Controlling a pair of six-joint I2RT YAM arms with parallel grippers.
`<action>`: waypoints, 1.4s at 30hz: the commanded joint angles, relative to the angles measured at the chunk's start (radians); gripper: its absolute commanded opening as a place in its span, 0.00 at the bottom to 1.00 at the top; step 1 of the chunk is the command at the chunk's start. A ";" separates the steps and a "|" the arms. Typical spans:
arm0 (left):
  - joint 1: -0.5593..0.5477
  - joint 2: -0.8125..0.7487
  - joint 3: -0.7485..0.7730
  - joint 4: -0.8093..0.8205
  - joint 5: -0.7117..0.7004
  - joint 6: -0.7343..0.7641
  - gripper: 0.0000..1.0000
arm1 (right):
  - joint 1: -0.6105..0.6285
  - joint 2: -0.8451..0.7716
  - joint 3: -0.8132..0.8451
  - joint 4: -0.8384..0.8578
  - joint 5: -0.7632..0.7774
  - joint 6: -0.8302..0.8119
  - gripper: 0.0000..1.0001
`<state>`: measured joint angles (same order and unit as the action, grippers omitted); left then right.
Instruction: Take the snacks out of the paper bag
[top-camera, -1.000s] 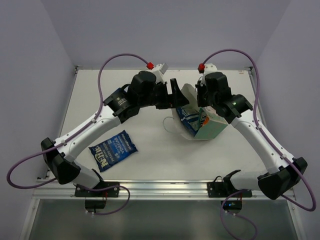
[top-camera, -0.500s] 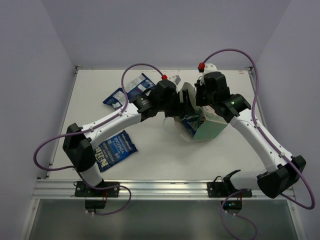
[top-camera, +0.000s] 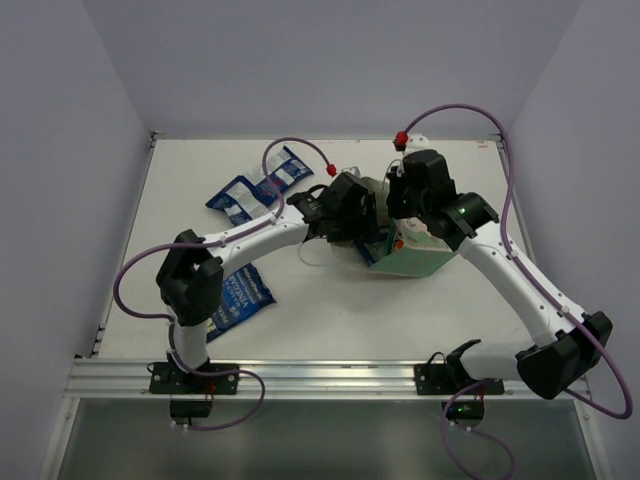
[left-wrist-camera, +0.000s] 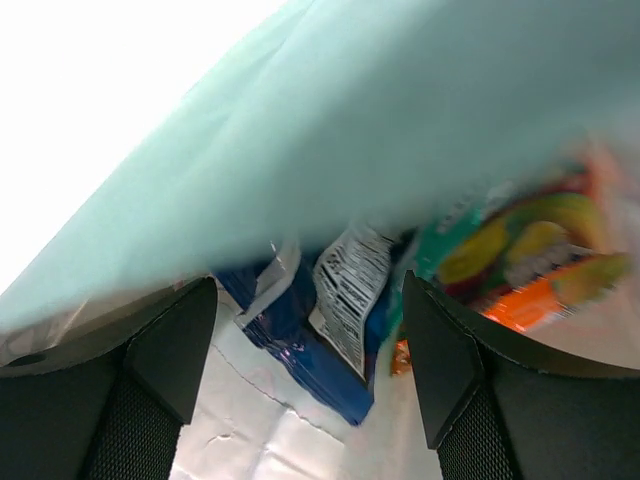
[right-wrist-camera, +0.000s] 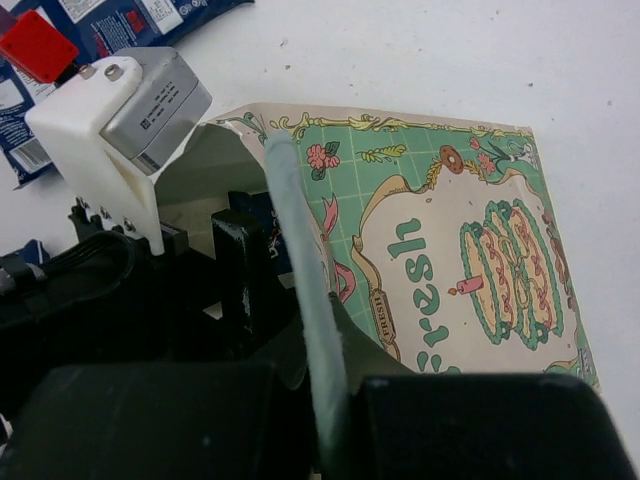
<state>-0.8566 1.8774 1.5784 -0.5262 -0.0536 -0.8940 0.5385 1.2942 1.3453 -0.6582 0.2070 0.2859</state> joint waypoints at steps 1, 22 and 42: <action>0.005 -0.006 0.055 -0.058 -0.104 0.026 0.81 | 0.003 -0.045 0.005 0.054 -0.011 0.029 0.00; 0.021 -0.006 0.115 0.052 -0.102 0.027 0.00 | 0.002 -0.064 -0.051 0.094 0.005 0.035 0.00; 0.289 -0.537 0.227 -0.259 -0.263 0.372 0.00 | -0.112 -0.113 -0.089 0.086 0.005 -0.008 0.00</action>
<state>-0.5713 1.3609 1.7840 -0.6960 -0.1768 -0.6502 0.4377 1.2156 1.2552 -0.5766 0.1917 0.2939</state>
